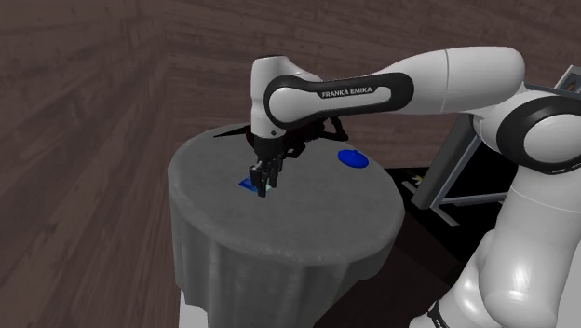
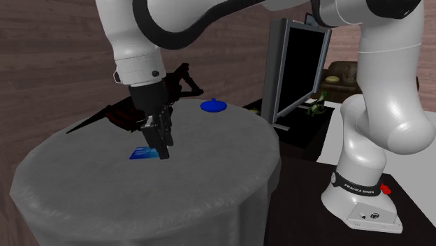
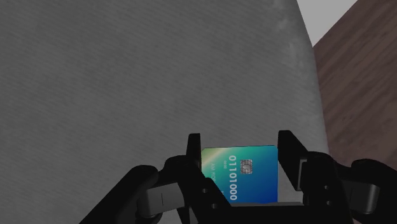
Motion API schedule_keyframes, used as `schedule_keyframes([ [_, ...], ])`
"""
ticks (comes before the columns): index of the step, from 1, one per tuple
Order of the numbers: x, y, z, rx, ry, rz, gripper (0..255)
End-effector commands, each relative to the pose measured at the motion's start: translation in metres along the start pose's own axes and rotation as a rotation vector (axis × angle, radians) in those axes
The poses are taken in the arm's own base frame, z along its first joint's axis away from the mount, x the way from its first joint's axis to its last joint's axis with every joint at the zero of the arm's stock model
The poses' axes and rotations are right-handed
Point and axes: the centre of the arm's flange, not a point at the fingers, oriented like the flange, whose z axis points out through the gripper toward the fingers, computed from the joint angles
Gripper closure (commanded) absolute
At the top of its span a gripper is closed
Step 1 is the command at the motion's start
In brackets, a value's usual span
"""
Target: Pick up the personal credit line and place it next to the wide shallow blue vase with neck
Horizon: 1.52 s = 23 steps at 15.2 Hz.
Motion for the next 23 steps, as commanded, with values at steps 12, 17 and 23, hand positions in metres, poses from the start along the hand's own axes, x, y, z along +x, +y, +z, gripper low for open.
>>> schedule_keyframes([
  [12,-0.055,0.092,-0.021,0.0,0.0,0.0,255],
  [17,-0.087,0.149,-0.018,0.0,0.0,0.0,255],
  [23,-0.126,0.219,-0.015,0.0,0.0,0.0,255],
])
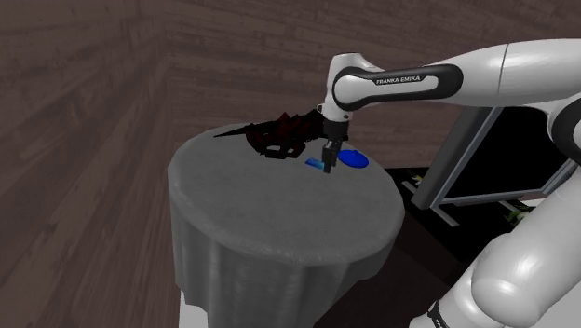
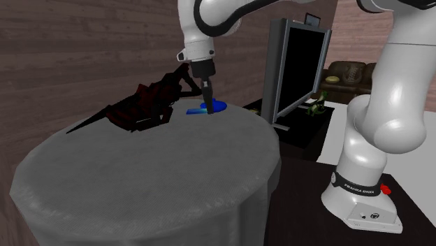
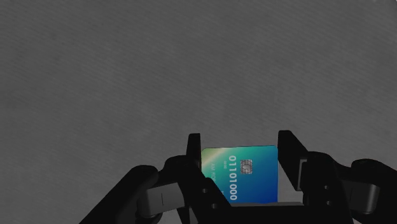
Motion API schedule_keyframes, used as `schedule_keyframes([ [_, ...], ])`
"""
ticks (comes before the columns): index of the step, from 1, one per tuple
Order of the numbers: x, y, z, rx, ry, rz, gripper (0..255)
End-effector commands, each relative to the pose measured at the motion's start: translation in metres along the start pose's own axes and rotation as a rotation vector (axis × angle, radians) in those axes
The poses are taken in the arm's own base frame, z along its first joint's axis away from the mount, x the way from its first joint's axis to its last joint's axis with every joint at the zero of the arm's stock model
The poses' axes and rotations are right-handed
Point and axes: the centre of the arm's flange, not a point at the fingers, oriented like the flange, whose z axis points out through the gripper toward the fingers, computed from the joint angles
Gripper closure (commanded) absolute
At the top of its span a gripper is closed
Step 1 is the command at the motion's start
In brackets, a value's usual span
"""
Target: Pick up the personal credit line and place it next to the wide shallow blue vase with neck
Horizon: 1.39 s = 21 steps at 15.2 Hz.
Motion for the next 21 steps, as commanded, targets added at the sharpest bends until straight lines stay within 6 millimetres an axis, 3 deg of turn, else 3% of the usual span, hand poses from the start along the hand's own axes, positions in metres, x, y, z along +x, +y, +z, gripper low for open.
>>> schedule_keyframes([
  [1,-0.013,0.023,0.003,0.0,0.0,-0.002,255],
  [13,-0.089,0.16,0.01,0.0,0.0,-0.002,255],
  [21,-0.082,0.161,0.051,0.0,0.0,-0.002,255],
])
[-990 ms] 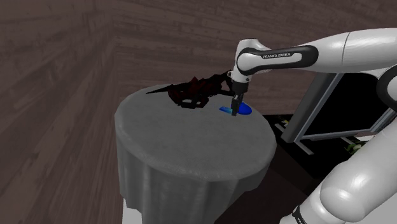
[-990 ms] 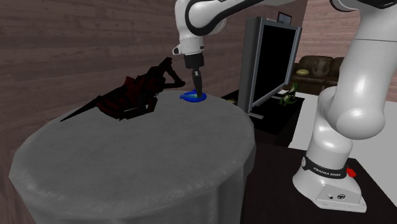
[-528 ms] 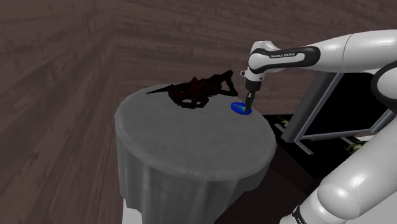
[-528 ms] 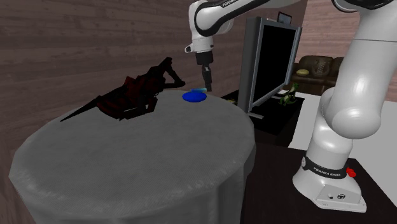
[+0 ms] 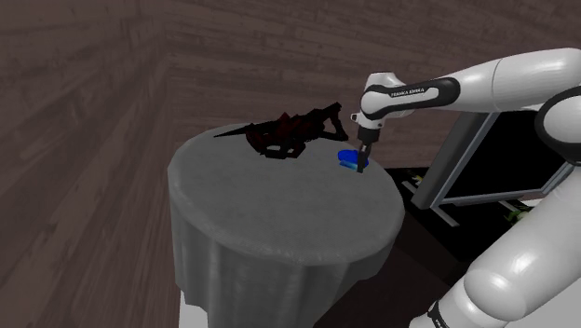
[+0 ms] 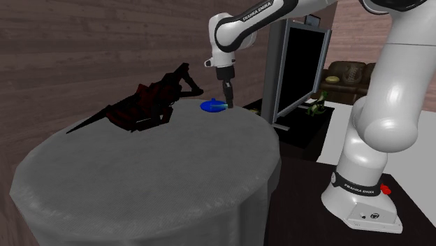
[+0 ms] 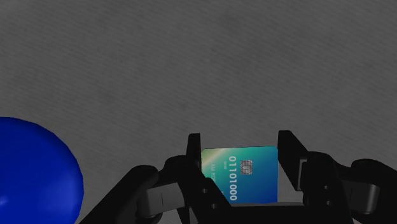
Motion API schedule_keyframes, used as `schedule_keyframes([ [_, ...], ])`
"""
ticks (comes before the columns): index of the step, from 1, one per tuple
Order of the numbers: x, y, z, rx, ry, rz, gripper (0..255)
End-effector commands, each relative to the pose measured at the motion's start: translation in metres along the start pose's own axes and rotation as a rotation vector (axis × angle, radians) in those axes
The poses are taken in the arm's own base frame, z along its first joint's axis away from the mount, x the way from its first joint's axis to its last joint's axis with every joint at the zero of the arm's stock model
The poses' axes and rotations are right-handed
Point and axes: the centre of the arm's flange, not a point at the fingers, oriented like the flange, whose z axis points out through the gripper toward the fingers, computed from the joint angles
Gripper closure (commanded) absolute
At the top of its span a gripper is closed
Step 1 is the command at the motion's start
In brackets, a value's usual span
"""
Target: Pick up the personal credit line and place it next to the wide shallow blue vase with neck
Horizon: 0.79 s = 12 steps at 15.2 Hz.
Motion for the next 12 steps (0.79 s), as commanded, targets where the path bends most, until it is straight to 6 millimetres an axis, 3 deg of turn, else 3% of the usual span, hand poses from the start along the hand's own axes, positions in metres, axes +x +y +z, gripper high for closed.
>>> schedule_keyframes([
  [1,0.002,0.001,0.011,0.0,0.0,0.0,255],
  [12,0.011,0.003,0.068,0.0,0.0,0.0,255],
])
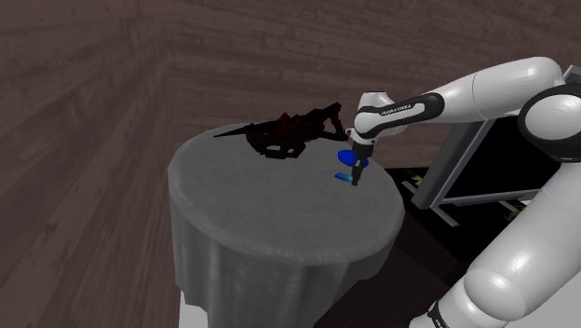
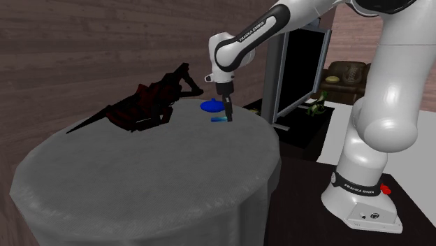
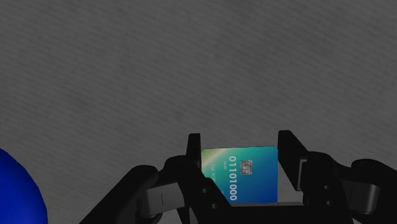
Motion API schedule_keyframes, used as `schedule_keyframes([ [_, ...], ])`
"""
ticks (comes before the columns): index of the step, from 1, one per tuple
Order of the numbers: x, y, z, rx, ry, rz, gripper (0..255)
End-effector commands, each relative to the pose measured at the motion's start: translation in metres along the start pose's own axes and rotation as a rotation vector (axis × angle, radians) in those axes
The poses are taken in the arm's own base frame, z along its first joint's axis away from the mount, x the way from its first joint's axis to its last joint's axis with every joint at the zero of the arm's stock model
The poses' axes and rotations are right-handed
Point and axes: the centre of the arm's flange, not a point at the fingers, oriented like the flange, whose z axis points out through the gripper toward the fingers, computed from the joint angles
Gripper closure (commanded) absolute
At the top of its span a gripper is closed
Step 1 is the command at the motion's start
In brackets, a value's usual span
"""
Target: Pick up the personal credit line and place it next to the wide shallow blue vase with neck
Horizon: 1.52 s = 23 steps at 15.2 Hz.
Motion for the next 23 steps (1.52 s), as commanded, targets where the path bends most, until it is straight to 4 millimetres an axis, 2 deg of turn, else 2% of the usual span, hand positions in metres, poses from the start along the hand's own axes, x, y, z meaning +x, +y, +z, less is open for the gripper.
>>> schedule_keyframes([
  [1,0.001,0.001,0.012,0.0,0.0,0.0,255],
  [4,0.004,0.001,0.03,0.0,0.0,0.0,255],
  [12,0.004,0.001,0.03,0.0,0.0,0.0,255],
  [13,0.004,0.001,0.03,0.0,0.0,0.0,0],
  [18,0.004,0.001,0.03,0.0,0.0,0.0,0],
  [22,0.004,0.001,-0.02,0.0,0.0,0.0,0],
  [23,0.004,0.001,-0.02,0.0,0.0,0.0,0],
])
